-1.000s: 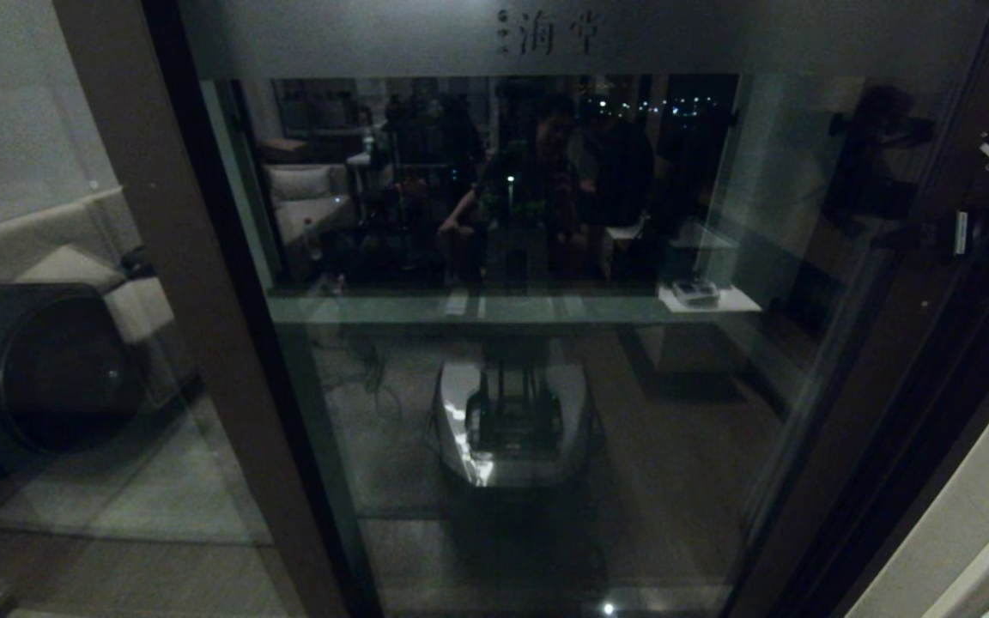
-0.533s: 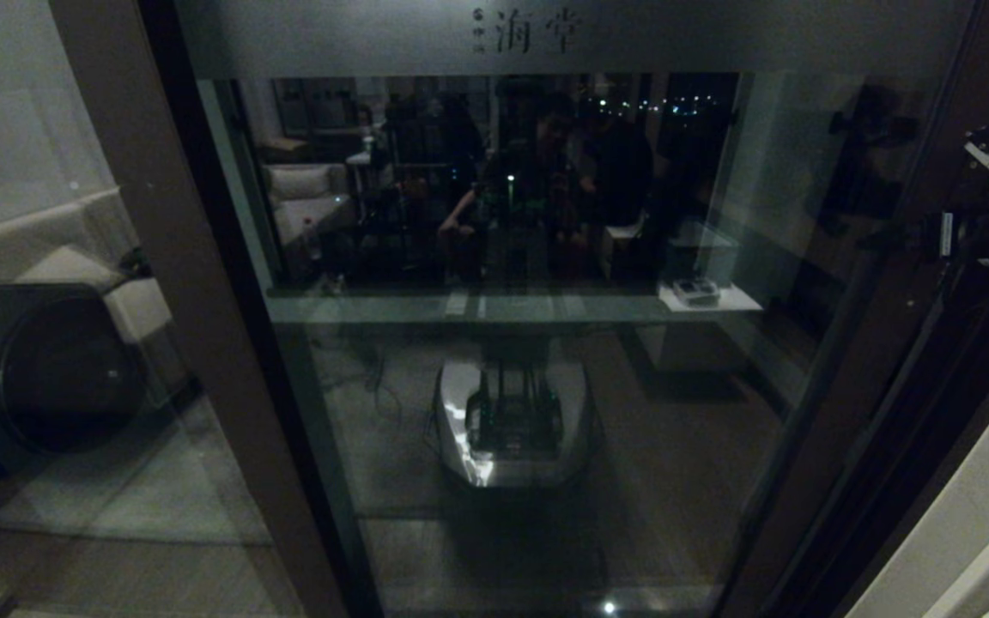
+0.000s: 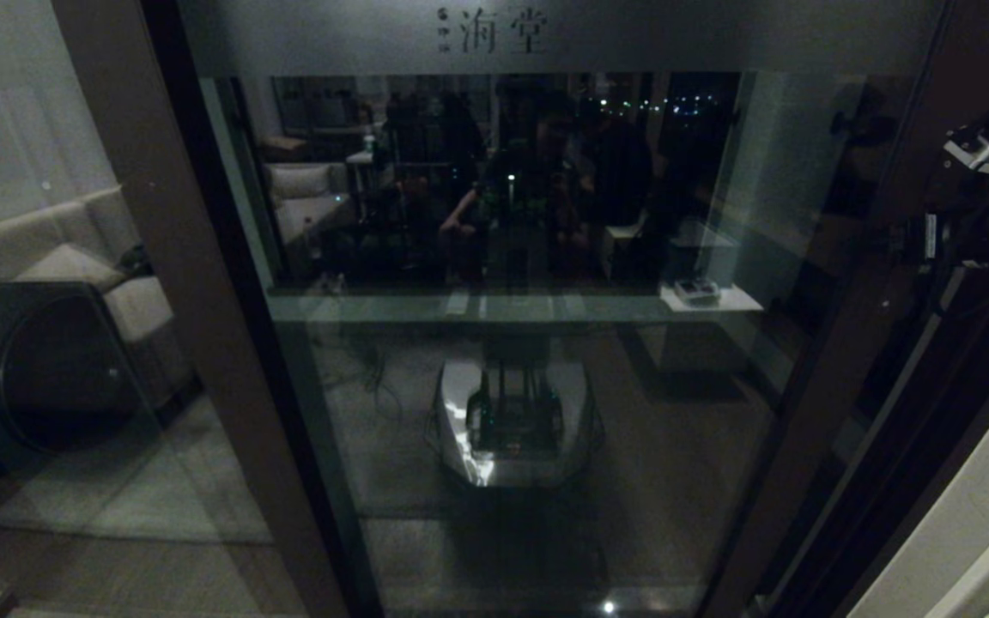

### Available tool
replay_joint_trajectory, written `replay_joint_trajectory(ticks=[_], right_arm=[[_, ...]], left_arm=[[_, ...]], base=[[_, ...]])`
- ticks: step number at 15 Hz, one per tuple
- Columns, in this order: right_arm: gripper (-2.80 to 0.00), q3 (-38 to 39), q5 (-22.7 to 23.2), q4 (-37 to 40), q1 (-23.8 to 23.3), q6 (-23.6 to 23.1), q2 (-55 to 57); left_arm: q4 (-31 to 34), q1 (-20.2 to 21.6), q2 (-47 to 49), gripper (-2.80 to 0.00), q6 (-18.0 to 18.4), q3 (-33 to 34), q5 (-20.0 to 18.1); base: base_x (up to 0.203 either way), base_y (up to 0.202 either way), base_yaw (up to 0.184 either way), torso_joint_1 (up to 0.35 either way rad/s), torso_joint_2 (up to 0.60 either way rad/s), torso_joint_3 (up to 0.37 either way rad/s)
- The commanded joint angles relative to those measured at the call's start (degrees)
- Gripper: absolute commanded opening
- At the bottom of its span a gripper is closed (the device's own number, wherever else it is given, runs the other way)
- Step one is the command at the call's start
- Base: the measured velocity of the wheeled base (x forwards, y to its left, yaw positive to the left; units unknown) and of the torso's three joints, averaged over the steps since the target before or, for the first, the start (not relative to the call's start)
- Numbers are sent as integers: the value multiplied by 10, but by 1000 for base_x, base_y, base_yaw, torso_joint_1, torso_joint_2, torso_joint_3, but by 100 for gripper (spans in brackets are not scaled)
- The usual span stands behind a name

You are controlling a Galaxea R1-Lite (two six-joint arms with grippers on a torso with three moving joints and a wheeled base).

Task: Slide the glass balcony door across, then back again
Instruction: Open the slid door

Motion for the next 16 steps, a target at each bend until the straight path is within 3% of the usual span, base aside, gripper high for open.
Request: replay_joint_trajectory(ticks=[1, 5, 10, 16], right_arm=[[0, 10, -3, -2, -2, -1, -8], [0, 41, -1, -2, -15, 2, -43], [0, 50, 36, -2, -35, 21, -79], [0, 52, 37, -2, -47, 24, -94]], left_arm=[[0, 0, 0, -280, 0, 0, 0], [0, 0, 0, -280, 0, 0, 0], [0, 0, 0, -280, 0, 0, 0], [0, 0, 0, -280, 0, 0, 0]], base=[[0, 0, 0, 0, 0, 0], [0, 0, 0, 0, 0, 0], [0, 0, 0, 0, 0, 0], [0, 0, 0, 0, 0, 0]])
